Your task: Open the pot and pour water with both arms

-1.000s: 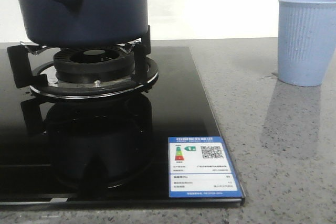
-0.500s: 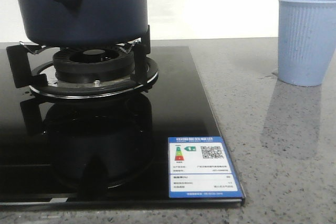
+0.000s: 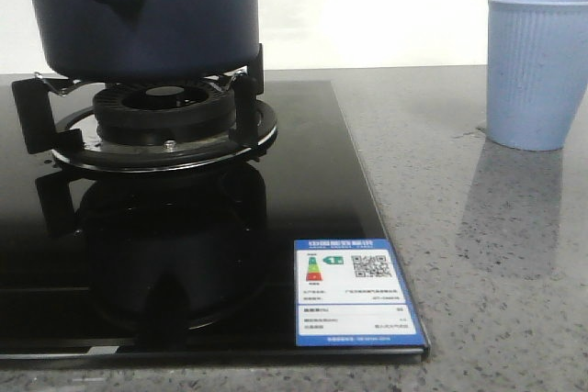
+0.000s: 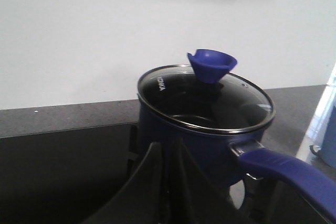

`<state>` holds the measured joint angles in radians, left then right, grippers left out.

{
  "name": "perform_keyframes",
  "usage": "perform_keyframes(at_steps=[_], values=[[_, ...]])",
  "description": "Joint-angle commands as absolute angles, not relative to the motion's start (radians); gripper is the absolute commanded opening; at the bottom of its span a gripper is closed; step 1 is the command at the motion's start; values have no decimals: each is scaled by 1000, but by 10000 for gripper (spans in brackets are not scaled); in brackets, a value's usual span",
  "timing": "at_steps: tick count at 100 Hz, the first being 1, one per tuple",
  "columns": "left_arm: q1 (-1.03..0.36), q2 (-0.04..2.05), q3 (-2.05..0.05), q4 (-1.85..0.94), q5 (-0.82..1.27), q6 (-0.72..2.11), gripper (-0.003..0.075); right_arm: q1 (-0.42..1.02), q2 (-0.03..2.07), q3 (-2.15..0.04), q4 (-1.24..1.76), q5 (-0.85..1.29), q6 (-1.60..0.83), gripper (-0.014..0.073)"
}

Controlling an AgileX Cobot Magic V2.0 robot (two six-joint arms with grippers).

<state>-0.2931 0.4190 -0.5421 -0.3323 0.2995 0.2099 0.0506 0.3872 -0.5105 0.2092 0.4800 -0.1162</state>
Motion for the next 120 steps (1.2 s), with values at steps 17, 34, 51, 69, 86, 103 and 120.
perform_keyframes(at_steps=[17,34,51,69,86,103,120], values=[[-404,508,-580,-345,78,218,50,53,408,-546,274,393,-134,139],[-446,569,-580,-345,6,218,259,53,408,-546,303,398,-134,508],[-475,652,-580,-345,-54,218,455,53,408,-546,328,401,-134,525],[-514,761,-595,-345,-153,218,467,53,408,-546,329,403,-134,525],[-527,886,-667,-345,-177,218,470,53,408,-546,329,412,-134,525],[-527,1002,-741,-336,-208,218,545,53,408,-546,329,414,-134,525],[-529,1088,-801,-336,-218,218,575,53,408,-546,329,414,-134,525]])
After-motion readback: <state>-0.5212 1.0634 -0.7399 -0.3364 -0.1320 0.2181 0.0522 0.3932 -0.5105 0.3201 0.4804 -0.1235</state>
